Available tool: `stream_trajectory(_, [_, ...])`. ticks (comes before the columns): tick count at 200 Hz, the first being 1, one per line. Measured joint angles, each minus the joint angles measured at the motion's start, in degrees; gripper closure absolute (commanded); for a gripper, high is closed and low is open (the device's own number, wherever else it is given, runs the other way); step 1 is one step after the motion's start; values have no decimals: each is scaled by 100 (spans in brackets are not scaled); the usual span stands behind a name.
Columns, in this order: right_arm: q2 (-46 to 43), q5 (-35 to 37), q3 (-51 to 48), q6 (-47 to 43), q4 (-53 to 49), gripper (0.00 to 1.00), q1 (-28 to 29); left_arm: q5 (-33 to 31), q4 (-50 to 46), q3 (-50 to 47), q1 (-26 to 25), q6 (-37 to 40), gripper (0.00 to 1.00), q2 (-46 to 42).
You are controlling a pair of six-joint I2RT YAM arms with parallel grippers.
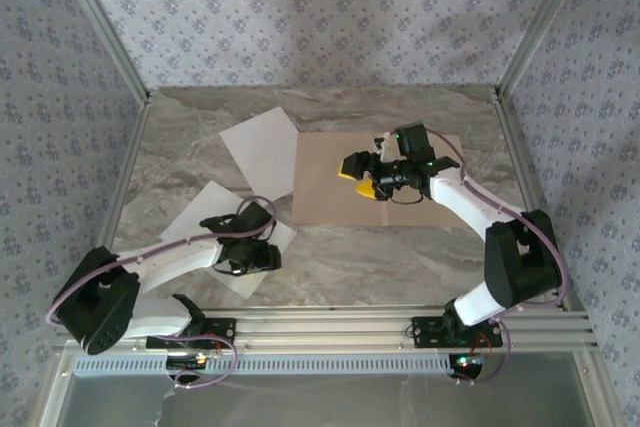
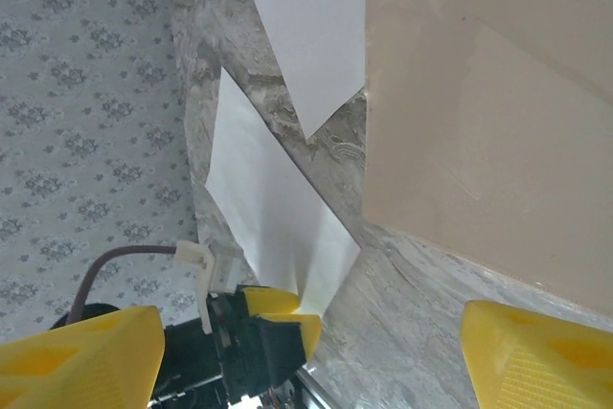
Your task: Put the files into the folder
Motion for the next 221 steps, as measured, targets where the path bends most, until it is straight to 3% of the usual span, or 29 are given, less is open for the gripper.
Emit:
stream_trajectory(39, [358,173,315,0,208,20,474,31,-289,-72,636,87,30,-686])
stream_trajectory(71, [782,323,584,-28,472,21,940,-15,-278,-87,1440,133,18,-1335])
stream_trajectory(151, [2516,597,2065,-221,538,27,2081,-619,-299,-575,3174,118,13,-2461])
stream_trajectory(167, [2763,640,2243,-238,501,27,2238,-656,-299,-636,3340,87,3,-2557])
stream_trajectory(221, [3233,710,2498,-238,461,32,2575,-706,-205,-684,3604,76,0,-2308])
